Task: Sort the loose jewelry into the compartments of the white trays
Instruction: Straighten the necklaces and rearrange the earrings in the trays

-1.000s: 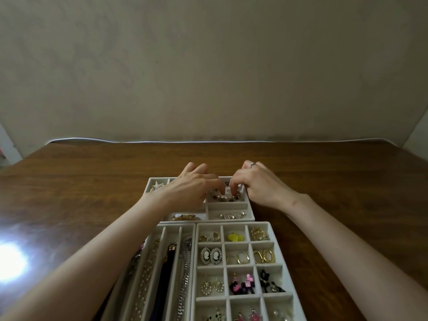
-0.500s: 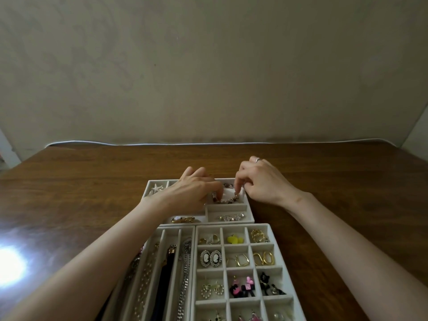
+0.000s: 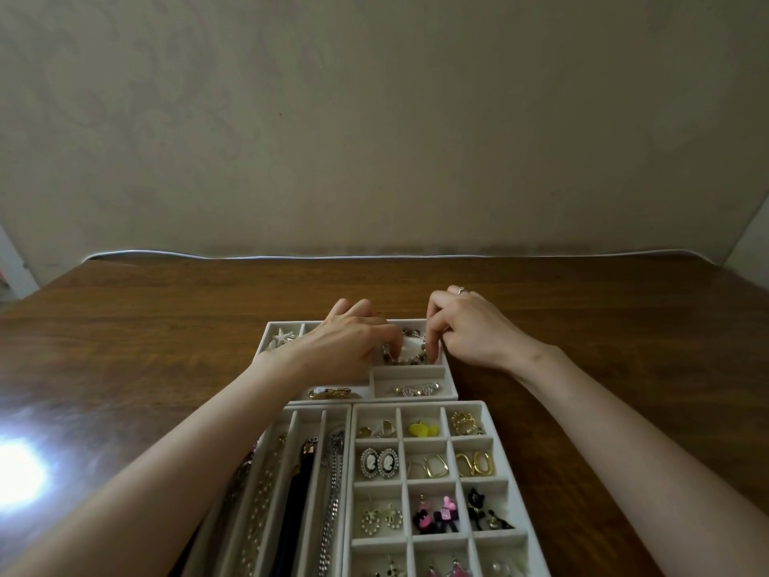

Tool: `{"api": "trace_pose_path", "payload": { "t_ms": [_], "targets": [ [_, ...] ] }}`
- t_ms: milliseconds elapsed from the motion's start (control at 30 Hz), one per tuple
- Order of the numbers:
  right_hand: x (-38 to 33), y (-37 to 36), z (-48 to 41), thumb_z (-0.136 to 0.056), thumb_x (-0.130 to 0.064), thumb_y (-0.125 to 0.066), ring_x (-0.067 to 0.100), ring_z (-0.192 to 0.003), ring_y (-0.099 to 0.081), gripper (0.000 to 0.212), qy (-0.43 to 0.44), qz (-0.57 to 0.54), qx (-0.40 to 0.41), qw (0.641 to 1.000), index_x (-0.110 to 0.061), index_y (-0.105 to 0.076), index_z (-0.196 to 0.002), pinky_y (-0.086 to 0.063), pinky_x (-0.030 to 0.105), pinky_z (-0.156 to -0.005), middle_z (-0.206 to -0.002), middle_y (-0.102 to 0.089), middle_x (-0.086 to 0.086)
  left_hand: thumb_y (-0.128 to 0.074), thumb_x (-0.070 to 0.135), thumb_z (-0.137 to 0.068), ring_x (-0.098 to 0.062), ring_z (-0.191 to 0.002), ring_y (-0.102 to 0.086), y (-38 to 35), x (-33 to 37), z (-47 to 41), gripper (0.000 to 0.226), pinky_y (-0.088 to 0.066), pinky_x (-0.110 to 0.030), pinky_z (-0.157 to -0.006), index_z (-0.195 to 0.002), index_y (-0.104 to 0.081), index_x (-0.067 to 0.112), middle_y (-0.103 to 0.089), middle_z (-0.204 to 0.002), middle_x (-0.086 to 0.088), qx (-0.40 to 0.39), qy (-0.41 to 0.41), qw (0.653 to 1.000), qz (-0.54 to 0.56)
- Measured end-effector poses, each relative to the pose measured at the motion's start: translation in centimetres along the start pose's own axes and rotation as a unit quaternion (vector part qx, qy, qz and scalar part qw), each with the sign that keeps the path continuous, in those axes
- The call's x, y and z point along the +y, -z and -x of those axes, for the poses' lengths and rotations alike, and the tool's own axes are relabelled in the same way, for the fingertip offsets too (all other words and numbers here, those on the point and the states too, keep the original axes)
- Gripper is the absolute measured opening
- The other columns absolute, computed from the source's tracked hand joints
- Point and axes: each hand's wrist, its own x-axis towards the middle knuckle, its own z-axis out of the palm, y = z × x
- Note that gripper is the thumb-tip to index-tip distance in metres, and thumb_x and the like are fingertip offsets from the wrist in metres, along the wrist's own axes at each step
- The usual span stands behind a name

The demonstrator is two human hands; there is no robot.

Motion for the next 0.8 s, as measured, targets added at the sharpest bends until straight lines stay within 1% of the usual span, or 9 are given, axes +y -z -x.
{"api": "trace_pose_path", "payload": {
  "t_ms": [33,100,167,300,500,567,633,700,800],
  "targets": [
    [0.2,0.0,0.0,-0.082,0.007,-0.047,0.01,-0.1,-0.044,0.04,0.0,-0.02,0.022,1.0,-0.022,-0.07,-0.066,-0.033,0.038,-0.107,-0.086,-0.05,-0.011,-0.04,0.016,-0.094,-0.007,-0.091,-0.027,0.0,0.0,0.0,0.035,-0.024,-0.028,-0.084,-0.125,-0.051,0.029,-0.056,-0.124,0.012,0.001,-0.001,1.0,0.0],
    [0.4,0.0,-0.2,-0.082,0.009,-0.045,0.009,-0.09,-0.044,0.043,0.008,-0.038,0.063,0.997,-0.022,-0.073,-0.075,-0.038,0.034,-0.096,-0.089,-0.056,-0.009,-0.042,0.018,-0.095,-0.007,-0.091,-0.027,0.0,0.0,0.0,0.034,-0.024,-0.028,-0.084,-0.125,-0.051,0.029,-0.056,-0.124,0.013,0.004,-0.003,1.0,0.002],
    [0.4,-0.2,-0.3,-0.081,0.011,-0.043,0.009,-0.089,-0.042,0.047,0.03,-0.032,0.063,0.997,-0.025,-0.074,-0.087,-0.035,0.029,-0.088,-0.098,-0.063,-0.011,-0.044,0.019,-0.094,-0.006,-0.089,-0.026,0.1,0.0,0.0,0.034,-0.024,-0.027,-0.082,-0.125,-0.051,0.03,-0.056,-0.123,0.014,0.012,-0.007,1.0,0.008],
    [0.8,-1.4,-0.6,-0.082,0.009,-0.047,0.009,-0.093,-0.042,0.048,0.04,0.013,0.014,0.999,-0.03,-0.071,-0.097,-0.035,0.034,-0.093,-0.105,-0.066,-0.01,-0.043,0.018,-0.094,-0.006,-0.089,-0.025,0.1,-0.1,0.1,0.034,-0.022,-0.026,-0.081,-0.124,-0.05,0.032,-0.056,-0.123,0.015,0.004,-0.007,1.0,0.005],
    [1.1,-1.5,-0.6,-0.083,0.004,-0.048,0.01,-0.096,-0.042,0.044,0.029,0.029,-0.002,0.999,-0.033,-0.07,-0.093,-0.034,0.038,-0.097,-0.104,-0.063,-0.007,-0.04,0.015,-0.095,-0.005,-0.091,-0.025,0.2,0.0,0.1,0.034,-0.018,-0.025,-0.081,-0.123,-0.052,0.03,-0.055,-0.122,0.014,0.005,-0.003,1.0,0.001],
    [0.4,-0.9,-0.4,-0.083,0.007,-0.047,0.009,-0.093,-0.041,0.046,0.03,0.015,0.007,0.999,-0.03,-0.071,-0.096,-0.033,0.036,-0.096,-0.103,-0.066,-0.007,-0.042,0.013,-0.094,-0.004,-0.095,-0.028,1.0,-0.4,0.3,0.034,-0.019,-0.025,-0.083,-0.12,-0.053,0.032,-0.053,-0.12,0.018,0.018,0.009,0.999,0.041],
    [-0.1,-0.1,-0.4,-0.08,0.01,-0.044,0.011,-0.092,-0.043,0.05,0.034,-0.012,0.04,0.999,-0.029,-0.071,-0.095,-0.033,0.036,-0.095,-0.103,-0.068,-0.007,-0.043,0.008,-0.093,-0.003,-0.099,-0.031,2.3,-1.4,0.7,0.034,-0.021,-0.025,-0.086,-0.116,-0.057,0.031,-0.051,-0.114,0.021,0.066,0.031,0.994,0.079],
    [-0.7,0.5,-0.5,-0.078,0.013,-0.043,0.013,-0.093,-0.045,0.054,0.049,-0.032,0.066,0.996,-0.03,-0.072,-0.095,-0.035,0.036,-0.092,-0.106,-0.069,-0.01,-0.041,0.005,-0.093,-0.005,-0.101,-0.034,3.4,-2.8,1.5,0.033,-0.021,-0.025,-0.087,-0.111,-0.059,0.027,-0.052,-0.109,0.019,0.101,0.057,0.99,0.074],
    [-2.5,0.4,-1.1,-0.076,0.015,-0.042,0.012,-0.096,-0.044,0.058,0.083,-0.035,0.045,0.995,-0.03,-0.071,-0.1,-0.034,0.033,-0.091,-0.112,-0.067,-0.013,-0.039,0.003,-0.092,-0.008,-0.095,-0.033,4.0,-4.2,3.3,0.037,-0.019,-0.025,-0.081,-0.104,-0.062,0.029,-0.053,-0.106,0.018,0.066,0.098,0.992,0.043]
  ]
}}
